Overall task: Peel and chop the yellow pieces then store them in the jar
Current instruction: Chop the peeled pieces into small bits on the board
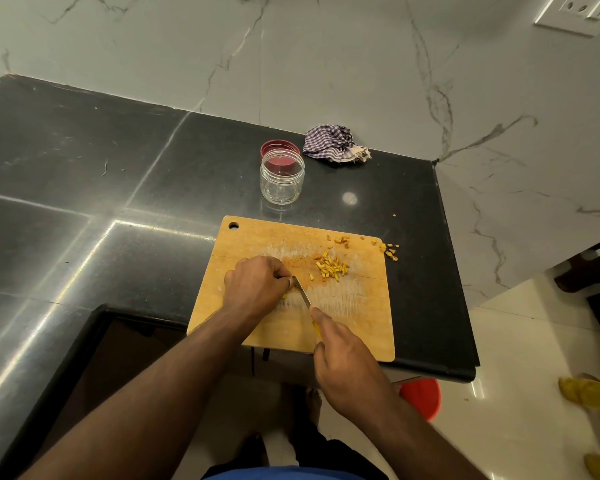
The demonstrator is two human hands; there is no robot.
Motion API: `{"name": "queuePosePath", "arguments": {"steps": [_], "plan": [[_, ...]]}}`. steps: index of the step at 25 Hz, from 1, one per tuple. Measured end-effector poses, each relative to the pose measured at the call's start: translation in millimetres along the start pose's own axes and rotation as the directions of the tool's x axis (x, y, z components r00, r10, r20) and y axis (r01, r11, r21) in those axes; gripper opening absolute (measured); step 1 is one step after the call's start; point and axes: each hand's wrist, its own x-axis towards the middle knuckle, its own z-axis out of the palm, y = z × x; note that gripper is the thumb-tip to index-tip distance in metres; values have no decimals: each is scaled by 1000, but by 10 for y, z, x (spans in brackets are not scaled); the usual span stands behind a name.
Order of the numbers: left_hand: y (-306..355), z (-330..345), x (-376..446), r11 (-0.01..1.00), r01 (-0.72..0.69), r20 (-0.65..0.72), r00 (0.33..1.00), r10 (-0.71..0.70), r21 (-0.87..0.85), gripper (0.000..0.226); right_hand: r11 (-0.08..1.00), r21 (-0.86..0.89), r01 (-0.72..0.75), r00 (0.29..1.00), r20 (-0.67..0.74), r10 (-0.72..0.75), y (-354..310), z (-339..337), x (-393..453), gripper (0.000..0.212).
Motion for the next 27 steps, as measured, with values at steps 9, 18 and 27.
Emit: {"name": "queuePosePath", "arguments": {"steps": [9, 18, 27], "plan": [[-4, -26, 7, 1000, -13, 30, 999, 12, 22, 13, 999, 38, -19, 997, -73, 21, -23, -83, -6, 53], [-2, -22, 14, 1000, -17, 40, 999, 17, 6, 11, 1000, -4, -15, 999, -29, 15, -74, 19, 154, 54], [-21, -12, 7, 999, -21, 15, 1000, 21, 24, 13, 1000, 23, -20, 997, -69, 21, 24, -49, -106, 52]]}}
